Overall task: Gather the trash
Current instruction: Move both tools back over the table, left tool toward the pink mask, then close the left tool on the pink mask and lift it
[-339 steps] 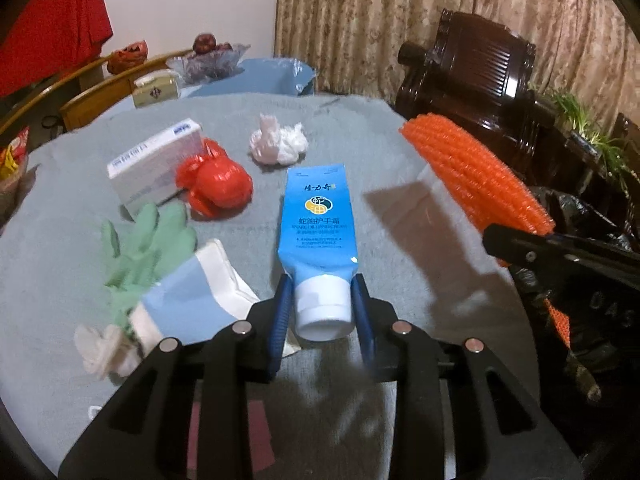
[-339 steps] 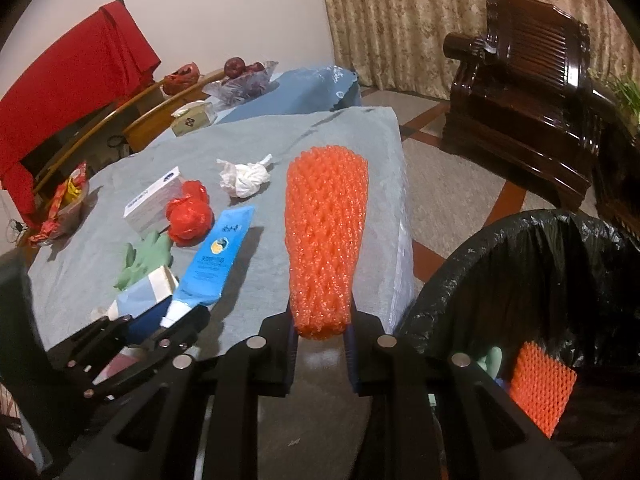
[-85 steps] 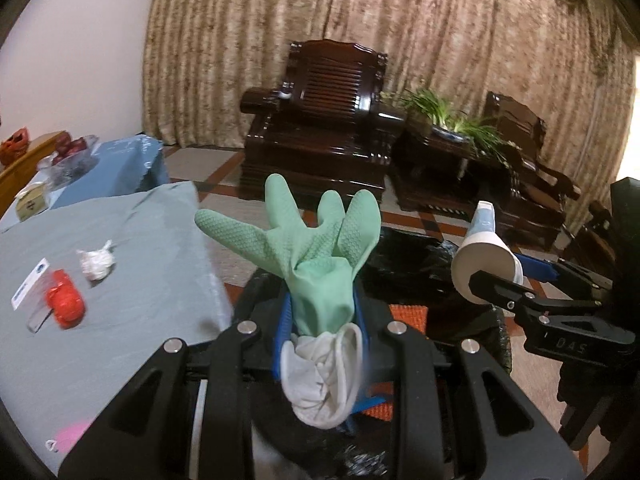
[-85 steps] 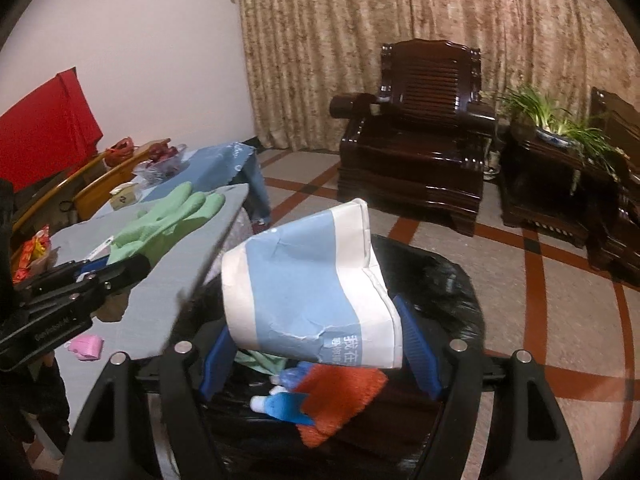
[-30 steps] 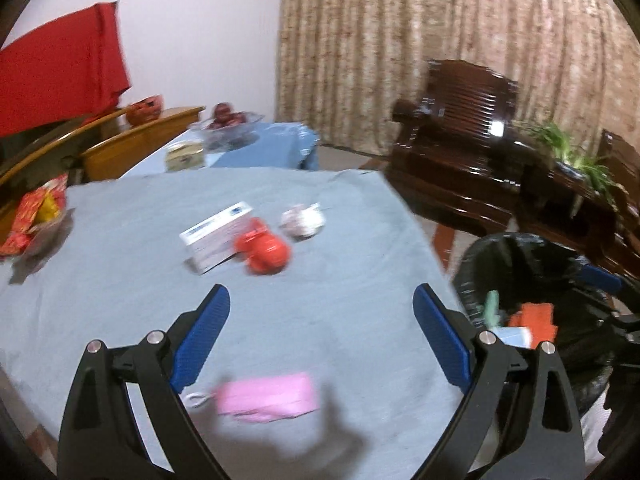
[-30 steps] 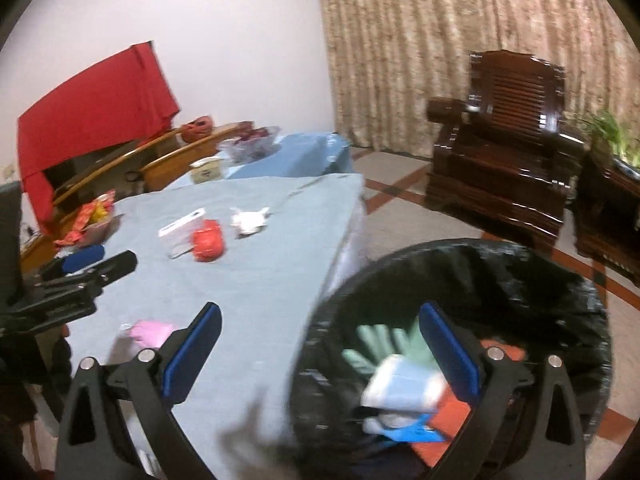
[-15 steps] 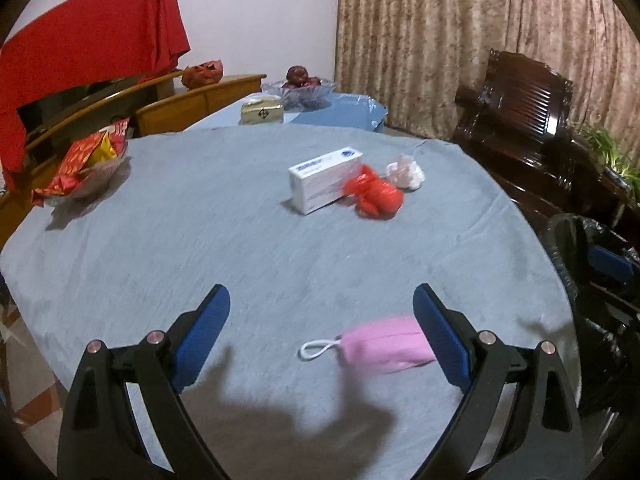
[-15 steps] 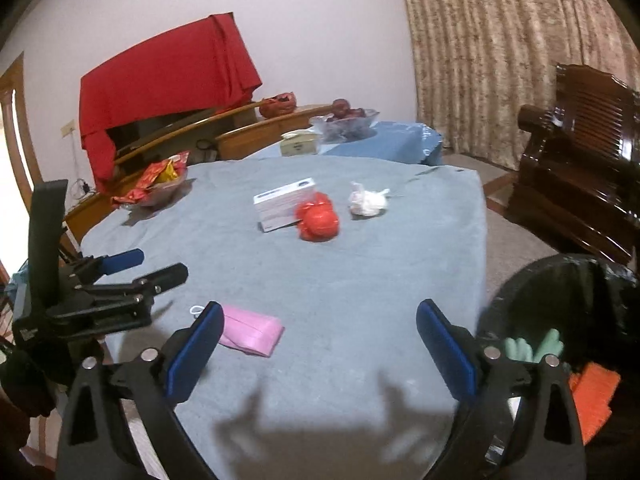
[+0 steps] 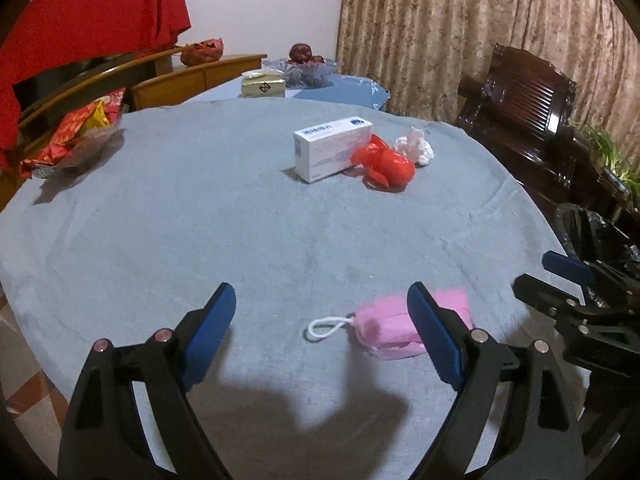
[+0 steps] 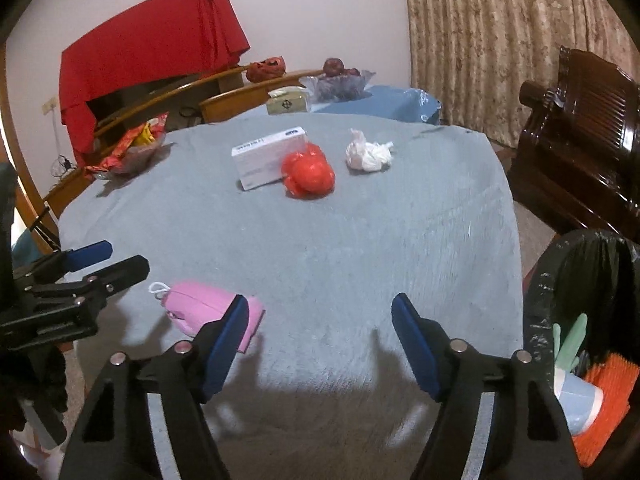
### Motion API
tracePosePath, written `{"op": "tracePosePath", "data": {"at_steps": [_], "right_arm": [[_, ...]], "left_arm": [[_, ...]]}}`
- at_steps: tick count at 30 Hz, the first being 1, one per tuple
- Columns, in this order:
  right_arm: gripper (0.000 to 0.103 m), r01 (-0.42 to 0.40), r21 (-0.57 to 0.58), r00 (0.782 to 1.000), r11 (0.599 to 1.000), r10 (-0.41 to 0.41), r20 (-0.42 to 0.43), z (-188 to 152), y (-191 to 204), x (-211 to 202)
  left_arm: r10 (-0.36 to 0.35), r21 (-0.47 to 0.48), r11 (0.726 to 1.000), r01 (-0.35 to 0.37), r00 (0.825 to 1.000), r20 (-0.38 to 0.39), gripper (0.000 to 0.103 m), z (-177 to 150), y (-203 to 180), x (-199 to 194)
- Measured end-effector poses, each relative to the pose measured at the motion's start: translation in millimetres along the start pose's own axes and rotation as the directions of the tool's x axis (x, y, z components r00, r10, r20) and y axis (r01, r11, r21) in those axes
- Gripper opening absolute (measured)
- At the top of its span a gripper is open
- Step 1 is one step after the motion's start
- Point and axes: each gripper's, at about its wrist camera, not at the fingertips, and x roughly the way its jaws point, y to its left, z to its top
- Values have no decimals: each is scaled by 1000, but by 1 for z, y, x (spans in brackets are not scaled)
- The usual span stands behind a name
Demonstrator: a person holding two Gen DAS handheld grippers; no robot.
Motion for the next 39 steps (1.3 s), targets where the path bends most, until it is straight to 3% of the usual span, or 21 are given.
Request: {"op": "tracePosePath", "data": {"at_steps": [6, 21, 25, 27, 28, 30, 32, 39], "right_arm": [[64, 21, 14, 1000, 1000, -21, -21, -1, -7, 10], [63, 4, 49, 1000, 999, -2, -31, 3, -21, 14], [63, 11, 40, 999, 999, -10, -35, 4, -21, 15], [63, 15, 31, 999, 999, -14, -36, 4, -21, 16], [63, 16, 26, 999, 1000, -15, -37, 3, -20, 16], [63, 18, 18, 999, 1000, -17, -39, 3, -19, 16], [63, 21, 13, 999, 1000, -21, -39, 4, -18, 16], [63, 26, 9, 999, 1000, -25, -34, 9, -18, 16]], "left_arm": [[-30, 5, 1000, 30, 999, -26, 86, -4, -13, 9], [-114, -45, 993, 109, 984, -140, 87, -16, -31, 36], [-155, -59, 987, 148, 976, -155, 76, -19, -33, 42], [-171, -45, 985, 166, 973, -155, 57, -19, -35, 42], [-178, -39, 984, 174, 972, -156, 54, -18, -36, 42], [-212, -42, 977, 208, 965, -153, 32, -18, -37, 42], [-222, -35, 975, 219, 965, -140, 21, -17, -40, 40], [-205, -32, 979, 203, 976, -77, 14, -5, -39, 31]]}}
